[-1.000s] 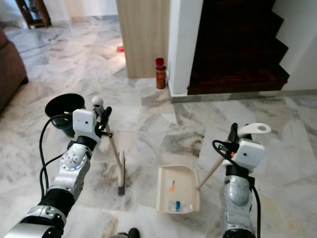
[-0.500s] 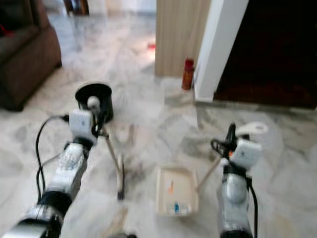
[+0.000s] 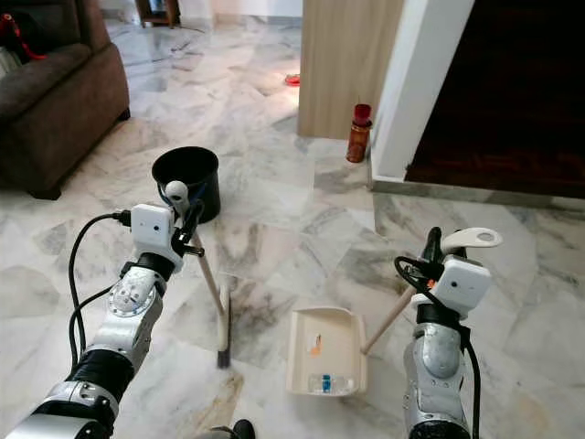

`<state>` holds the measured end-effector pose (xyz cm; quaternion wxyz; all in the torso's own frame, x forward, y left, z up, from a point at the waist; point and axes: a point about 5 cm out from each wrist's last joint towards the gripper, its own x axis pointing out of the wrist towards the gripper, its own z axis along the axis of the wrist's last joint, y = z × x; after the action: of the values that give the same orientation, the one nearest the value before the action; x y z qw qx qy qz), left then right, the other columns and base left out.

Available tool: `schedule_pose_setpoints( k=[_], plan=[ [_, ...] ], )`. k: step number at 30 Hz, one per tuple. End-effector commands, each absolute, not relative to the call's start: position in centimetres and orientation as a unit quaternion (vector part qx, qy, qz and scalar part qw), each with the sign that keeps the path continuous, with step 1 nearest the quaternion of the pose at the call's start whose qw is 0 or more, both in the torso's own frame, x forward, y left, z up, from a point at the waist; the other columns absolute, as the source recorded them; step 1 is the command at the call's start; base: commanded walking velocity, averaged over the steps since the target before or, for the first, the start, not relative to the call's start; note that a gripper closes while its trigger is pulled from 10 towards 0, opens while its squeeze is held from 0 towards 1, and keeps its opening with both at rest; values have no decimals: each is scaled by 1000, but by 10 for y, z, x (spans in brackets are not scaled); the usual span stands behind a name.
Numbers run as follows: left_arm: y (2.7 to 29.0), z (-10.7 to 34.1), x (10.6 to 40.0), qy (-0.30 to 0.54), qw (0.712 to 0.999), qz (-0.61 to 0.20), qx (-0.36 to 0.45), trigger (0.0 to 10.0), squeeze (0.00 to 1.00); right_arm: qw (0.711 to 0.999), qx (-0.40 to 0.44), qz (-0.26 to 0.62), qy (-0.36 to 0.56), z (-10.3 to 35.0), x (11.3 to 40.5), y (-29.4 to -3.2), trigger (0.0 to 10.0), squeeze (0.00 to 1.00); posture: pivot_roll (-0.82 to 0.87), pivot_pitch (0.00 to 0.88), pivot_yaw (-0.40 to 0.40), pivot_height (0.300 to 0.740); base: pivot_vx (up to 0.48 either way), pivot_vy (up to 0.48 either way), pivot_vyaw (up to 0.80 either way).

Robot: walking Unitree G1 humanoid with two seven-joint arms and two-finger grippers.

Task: Sweep floor

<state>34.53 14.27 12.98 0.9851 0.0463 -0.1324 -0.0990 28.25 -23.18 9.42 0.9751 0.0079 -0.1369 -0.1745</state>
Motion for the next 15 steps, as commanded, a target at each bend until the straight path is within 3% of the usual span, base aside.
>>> schedule_pose_setpoints(
  k=[1,5,9,15],
  plan=[
    [141,144,348,-159,981,-104,45,10000,0,970,11,-176,-167,107,285,-232,10000,0,52,105,-9,740,0,0,0],
    [140,144,348,-158,981,-106,48,10000,0,971,-1,-173,-165,108,284,-231,10000,0,54,107,-10,740,0,0,0],
    [141,144,348,-158,981,-104,48,10000,0,971,3,-169,-167,108,285,-230,10000,0,55,109,-9,740,0,0,662],
    [142,143,348,-154,982,-100,42,10000,0,971,12,-174,-166,107,285,-230,10000,0,55,110,-11,740,0,0,0]
  ],
)
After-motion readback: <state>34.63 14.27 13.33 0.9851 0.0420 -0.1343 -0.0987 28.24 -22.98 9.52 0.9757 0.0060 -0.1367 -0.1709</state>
